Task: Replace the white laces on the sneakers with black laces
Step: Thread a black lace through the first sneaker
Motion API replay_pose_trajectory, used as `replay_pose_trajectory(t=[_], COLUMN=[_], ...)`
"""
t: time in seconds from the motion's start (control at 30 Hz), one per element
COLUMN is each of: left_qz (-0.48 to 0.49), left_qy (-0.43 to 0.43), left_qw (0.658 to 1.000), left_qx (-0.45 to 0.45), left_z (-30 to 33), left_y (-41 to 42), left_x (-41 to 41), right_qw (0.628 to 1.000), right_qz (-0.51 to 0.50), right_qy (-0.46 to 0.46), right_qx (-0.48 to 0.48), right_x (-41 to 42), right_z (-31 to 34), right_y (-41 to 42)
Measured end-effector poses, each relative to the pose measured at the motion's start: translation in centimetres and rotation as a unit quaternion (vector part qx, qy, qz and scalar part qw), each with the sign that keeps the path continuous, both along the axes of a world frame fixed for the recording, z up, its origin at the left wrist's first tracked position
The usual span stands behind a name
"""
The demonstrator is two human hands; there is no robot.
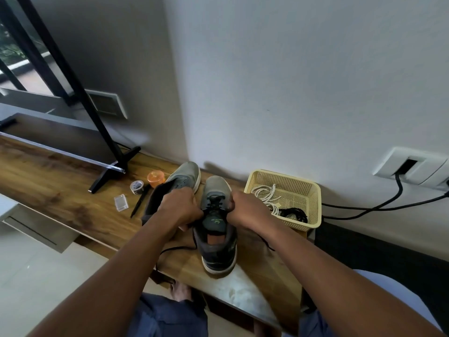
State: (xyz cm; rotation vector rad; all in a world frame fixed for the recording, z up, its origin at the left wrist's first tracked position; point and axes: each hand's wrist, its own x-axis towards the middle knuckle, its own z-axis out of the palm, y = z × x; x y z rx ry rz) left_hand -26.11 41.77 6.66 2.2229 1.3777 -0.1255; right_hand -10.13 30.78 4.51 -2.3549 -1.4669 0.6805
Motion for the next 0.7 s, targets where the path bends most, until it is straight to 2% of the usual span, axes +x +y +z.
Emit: replay_pose_trajectory(t=[0.13, 0.23, 0.3, 0.47, 0.6, 0.7], left_qz=[0.034, 0.054, 0.048, 0.054, 0.059, 0.059], left_qy=[-0.038, -0.088, -0.094, -0.088, -0.098, -0.103], left_qw=[0.998, 0.99, 0.989, 0.989, 0.987, 0.989], left_qx=[-0.032, -0.096, -0.099, -0.11, -0.11, -0.09], left_z=[0.1, 0.4, 0.4, 0.5, 0.6, 0.5], left_y=[0.3, 0.1, 0.0, 0.2, 0.2, -0.1], left_x=[-1.2, -1.4, -1.3, -1.0, -0.9, -0.9], right_qw=[0.996, 0.985, 0.971, 0.958, 0.954, 0.966], right_qz=[0.025, 0.019, -0.004, -0.017, -0.019, 0.003], right_qy=[-0.019, 0.112, 0.181, 0.248, 0.238, 0.178], right_qx=[0.085, 0.132, 0.156, 0.146, 0.179, 0.188], right_x=[0.3, -0.1, -0.7, -1.1, -1.0, -1.1], right_z=[0.9, 1.7, 2.1, 3.0, 4.0, 4.7], right_y=[0.0, 0.5, 1.1, 1.9, 1.6, 1.0])
